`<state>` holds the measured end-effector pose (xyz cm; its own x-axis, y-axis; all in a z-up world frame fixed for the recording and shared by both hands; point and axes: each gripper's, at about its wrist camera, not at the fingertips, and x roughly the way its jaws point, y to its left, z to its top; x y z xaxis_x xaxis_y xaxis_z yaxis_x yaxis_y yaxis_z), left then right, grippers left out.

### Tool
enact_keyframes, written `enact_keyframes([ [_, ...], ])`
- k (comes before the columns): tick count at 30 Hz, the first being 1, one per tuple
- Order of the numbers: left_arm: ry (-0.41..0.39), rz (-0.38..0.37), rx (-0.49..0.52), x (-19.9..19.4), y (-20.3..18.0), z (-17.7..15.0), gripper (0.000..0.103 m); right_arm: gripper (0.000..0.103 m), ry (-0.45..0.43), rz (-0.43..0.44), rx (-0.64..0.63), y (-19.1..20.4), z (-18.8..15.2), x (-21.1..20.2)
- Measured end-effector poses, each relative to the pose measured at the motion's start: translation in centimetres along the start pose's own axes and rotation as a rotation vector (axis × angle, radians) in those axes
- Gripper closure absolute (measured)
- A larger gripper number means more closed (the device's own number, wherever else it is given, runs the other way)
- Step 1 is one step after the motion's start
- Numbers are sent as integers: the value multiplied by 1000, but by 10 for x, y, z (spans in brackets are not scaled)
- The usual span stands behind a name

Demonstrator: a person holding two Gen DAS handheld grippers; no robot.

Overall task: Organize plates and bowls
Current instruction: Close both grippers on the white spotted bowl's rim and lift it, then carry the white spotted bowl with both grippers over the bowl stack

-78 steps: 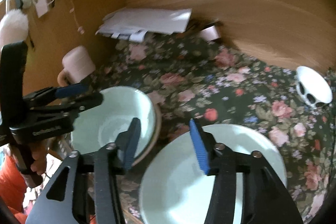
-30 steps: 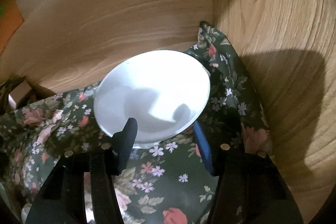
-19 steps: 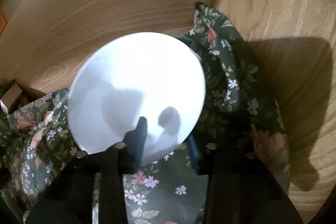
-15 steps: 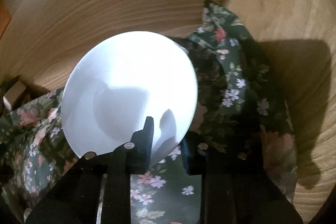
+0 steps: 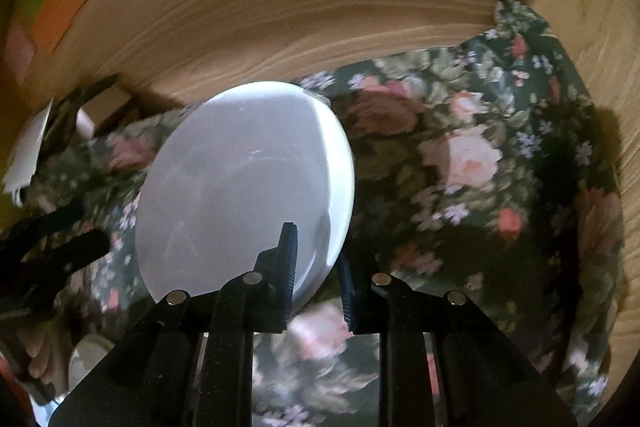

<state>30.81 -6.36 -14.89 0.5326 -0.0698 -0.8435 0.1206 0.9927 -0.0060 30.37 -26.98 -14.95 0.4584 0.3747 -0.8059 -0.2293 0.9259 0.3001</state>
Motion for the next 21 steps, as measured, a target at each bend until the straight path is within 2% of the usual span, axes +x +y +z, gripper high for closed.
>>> enact_keyframes([
  [7, 67, 7, 3, 19, -9, -1, 24, 86, -1, 25, -69, 11, -3, 11],
  [17, 172, -2, 16, 47, -18, 0, 56, 86, 6, 85, -73, 17, -8, 16],
  [19, 163, -1, 18, 48, -19, 1, 58, 86, 5, 89, -72, 19, -7, 18],
  [21, 156, -4, 35, 48, -22, 2, 67, 85, 2, 92, -74, 19, -7, 17],
])
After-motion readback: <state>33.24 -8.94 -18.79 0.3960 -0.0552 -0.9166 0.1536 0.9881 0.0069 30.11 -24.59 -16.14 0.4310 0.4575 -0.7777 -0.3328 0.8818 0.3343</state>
